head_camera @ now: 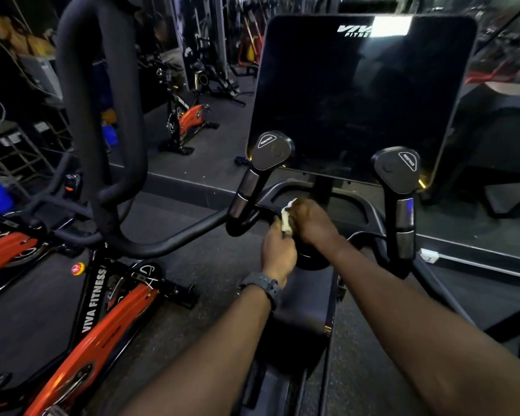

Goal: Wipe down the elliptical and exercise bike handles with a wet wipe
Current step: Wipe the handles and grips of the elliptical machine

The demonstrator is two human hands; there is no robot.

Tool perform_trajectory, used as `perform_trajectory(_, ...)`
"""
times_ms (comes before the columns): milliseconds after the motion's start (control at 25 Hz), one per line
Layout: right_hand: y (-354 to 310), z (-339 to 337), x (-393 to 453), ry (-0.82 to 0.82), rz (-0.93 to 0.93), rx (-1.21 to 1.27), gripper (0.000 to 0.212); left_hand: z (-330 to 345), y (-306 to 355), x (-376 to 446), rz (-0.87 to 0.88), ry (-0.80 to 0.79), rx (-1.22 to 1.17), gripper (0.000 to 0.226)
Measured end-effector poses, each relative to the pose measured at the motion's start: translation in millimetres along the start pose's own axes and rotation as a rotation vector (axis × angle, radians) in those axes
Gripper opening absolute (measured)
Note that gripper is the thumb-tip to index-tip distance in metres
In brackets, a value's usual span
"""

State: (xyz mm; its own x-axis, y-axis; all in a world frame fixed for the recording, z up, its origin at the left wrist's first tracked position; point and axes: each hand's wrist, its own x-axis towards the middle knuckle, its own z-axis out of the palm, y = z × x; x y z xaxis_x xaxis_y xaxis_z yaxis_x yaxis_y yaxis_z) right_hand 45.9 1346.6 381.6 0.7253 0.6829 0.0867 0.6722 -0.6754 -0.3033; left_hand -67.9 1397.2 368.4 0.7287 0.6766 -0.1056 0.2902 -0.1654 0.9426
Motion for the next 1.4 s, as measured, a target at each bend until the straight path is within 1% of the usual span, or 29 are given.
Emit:
perform_trajectory(40,7.6,4.9,-4.7,0.006,-0.058,0.031,0.024,-2.3,-4.4,7.3,0.062,-0.081,0.12,0.047)
perform_trajectory(80,11.4,6.0,-8.7,0.012,-0.079,0.055,0.023,-5.1,-7.5,12.1,0.115,-0.12,0.226,0.05)
perform_trajectory(120,16.2,3.1,-8.2,0.021,-0.081,0.063,0.022,-6.7,-11.1,15.9,0.162,-0.123,0.284,0.052)
perform_trajectory(200,19.0,-6.7,1.5,0.109,0.074,0.15,0.015,-6.3,-13.0,16.9,0.217,-0.099,0.324,0.06)
perform_trajectory(240,17.4,-7.7,5.9,0.145,0.139,0.157,0.015,-5.6,-12.6,16.8,0.2,-0.079,0.306,0.064)
perform_trajectory(280,10.4,-6.4,8.5,0.131,0.119,0.132,0.016,-4.4,-14.8,18.0,0.186,-0.055,0.276,0.062)
perform_trajectory(360,5.2,5.5,2.9,0.049,-0.03,0.133,0.019,-3.1,-19.2,19.9,0.154,-0.024,0.249,0.049)
perform_trajectory(400,6.8,6.7,-4.8,0.035,-0.11,0.168,0.02,-3.5,-21.7,22.4,0.144,-0.02,0.221,0.046)
perform_trajectory(440,15.1,6.9,-6.4,0.033,-0.131,0.173,0.023,-5.2,-23.5,24.9,0.122,-0.028,0.159,0.047)
perform_trajectory(480,21.5,2.0,-0.5,0.053,-0.077,0.146,0.024,-7.0,-21.5,27.2,0.089,-0.052,0.08,0.052)
perform_trajectory(560,28.1,-6.3,17.0,0.086,0.104,0.08,0.024,-7.4,-18.5,31.8,0.031,-0.104,0.053,0.066)
perform_trajectory(600,22.2,-4.7,19.1,0.067,0.088,0.071,0.022,-8.2,-15.2,32.5,0.028,-0.104,0.067,0.069)
perform_trajectory(640,12.4,1.0,14.5,0.039,-0.005,0.082,0.02,-8.5,-15.7,34.7,0.043,-0.089,0.089,0.069)
perform_trajectory(720,8.9,14.8,-1.8,0.054,-0.206,0.173,0.013,-9.0,-15.3,38.1,0.078,-0.075,0.106,0.064)
perform_trajectory(760,15.8,13.6,-6.4,0.049,-0.196,0.264,0.011,-10.5,-11.3,36.5,0.07,-0.088,0.081,0.067)
perform_trajectory(800,22.0,8.2,-4.3,0.044,-0.115,0.324,0.012,-11.2,-9.6,36.3,0.045,-0.097,0.054,0.071)
perform_trajectory(840,27.0,3.1,1.7,0.051,-0.006,0.307,0.016,-11.5,-7.7,35.1,0.031,-0.1,0.042,0.075)
perform_trajectory(880,26.2,-1.6,5.1,0.056,0.031,0.189,0.021,-8.8,-9.6,35.2,0.029,-0.101,0.044,0.075)
perform_trajectory(920,20.3,-2.7,5.6,0.04,-0.019,0.075,0.025,-7.4,-9.5,33.4,0.038,-0.094,0.056,0.073)
perform_trajectory(960,12.4,-0.1,3.9,0.015,-0.103,0.017,0.027,-6.6,-11.3,33.0,0.052,-0.079,0.087,0.071)
perform_trajectory(1000,7.2,3.2,2.5,-0.006,-0.183,0.033,0.029,-7.4,-10.0,32.7,0.064,-0.076,0.12,0.07)
perform_trajectory(1040,6.3,5.5,2.5,-0.017,-0.214,0.059,0.033,-9.0,-9.5,34.7,0.06,-0.082,0.131,0.071)
perform_trajectory(1120,14.1,8.9,12.9,0.002,-0.131,0.038,0.043,-11.7,-5.9,36.2,0.04,-0.129,0.146,0.074)
perform_trajectory(1160,17.2,12.1,18.5,-0.017,-0.101,0.02,0.047,-12.8,-5.1,38.8,0.04,-0.135,0.164,0.076)
perform_trajectory(1240,17.7,14.4,19.2,-0.119,-0.178,-0.006,0.055,-14.3,-4.4,42.7,0.071,-0.15,0.199,0.077)
perform_trajectory(1280,21.9,16.3,19.0,-0.15,-0.201,-0.006,0.056,-13.0,-5.4,45.2,0.073,-0.165,0.204,0.078)
perform_trajectory(1320,28.9,16.4,22.2,-0.13,-0.192,0.01,0.052,-12.6,-2.7,45.1,0.055,-0.191,0.216,0.08)
perform_trajectory(1400,32.8,17.6,33.7,-0.022,-0.103,0.009,0.037,-11.7,-1.8,45.9,0.026,-0.206,0.214,0.085)
